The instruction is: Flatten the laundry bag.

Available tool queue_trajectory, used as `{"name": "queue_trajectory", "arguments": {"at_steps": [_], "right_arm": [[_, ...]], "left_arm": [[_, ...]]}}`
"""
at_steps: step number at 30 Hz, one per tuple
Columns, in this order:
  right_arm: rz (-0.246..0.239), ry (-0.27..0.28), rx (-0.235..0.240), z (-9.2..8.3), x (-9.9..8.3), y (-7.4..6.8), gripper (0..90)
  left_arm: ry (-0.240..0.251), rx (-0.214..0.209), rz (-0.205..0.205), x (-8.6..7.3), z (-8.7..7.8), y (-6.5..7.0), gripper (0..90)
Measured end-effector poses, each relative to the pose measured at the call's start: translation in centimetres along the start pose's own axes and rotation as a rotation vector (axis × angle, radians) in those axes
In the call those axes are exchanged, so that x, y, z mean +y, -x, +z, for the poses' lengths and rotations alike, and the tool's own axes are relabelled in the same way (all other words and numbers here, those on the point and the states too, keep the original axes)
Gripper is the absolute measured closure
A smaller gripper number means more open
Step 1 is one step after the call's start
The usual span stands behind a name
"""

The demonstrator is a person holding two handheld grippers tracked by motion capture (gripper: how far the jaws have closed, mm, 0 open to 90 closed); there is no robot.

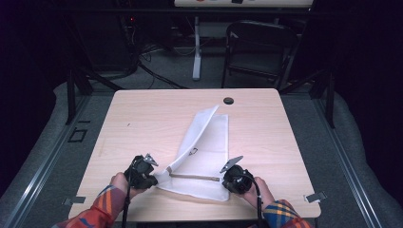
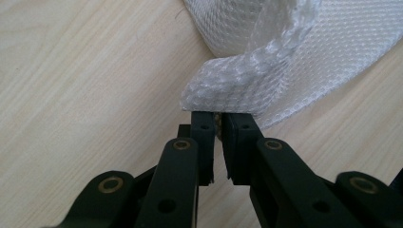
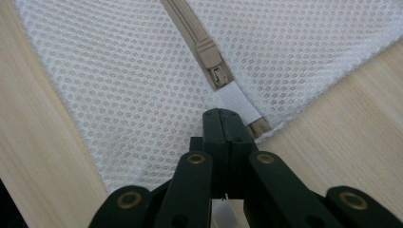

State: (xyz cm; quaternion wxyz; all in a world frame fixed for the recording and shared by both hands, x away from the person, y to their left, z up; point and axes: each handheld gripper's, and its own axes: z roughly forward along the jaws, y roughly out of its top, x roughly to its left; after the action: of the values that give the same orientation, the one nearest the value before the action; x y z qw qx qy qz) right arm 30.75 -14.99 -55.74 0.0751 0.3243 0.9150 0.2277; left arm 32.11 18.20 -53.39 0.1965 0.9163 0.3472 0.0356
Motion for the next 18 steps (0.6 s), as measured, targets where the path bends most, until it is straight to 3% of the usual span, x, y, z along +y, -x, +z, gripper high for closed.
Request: {"name": "queue_trajectory", "arguments": {"at_steps": [18], "right_arm": [[-0.002, -0.001, -0.001, 0.00, 0.01, -0.01, 90.0]], "left_arm": [[-0.041, -0.022, -0.007, -0.47, 0.25, -0.04, 83.9]]}}
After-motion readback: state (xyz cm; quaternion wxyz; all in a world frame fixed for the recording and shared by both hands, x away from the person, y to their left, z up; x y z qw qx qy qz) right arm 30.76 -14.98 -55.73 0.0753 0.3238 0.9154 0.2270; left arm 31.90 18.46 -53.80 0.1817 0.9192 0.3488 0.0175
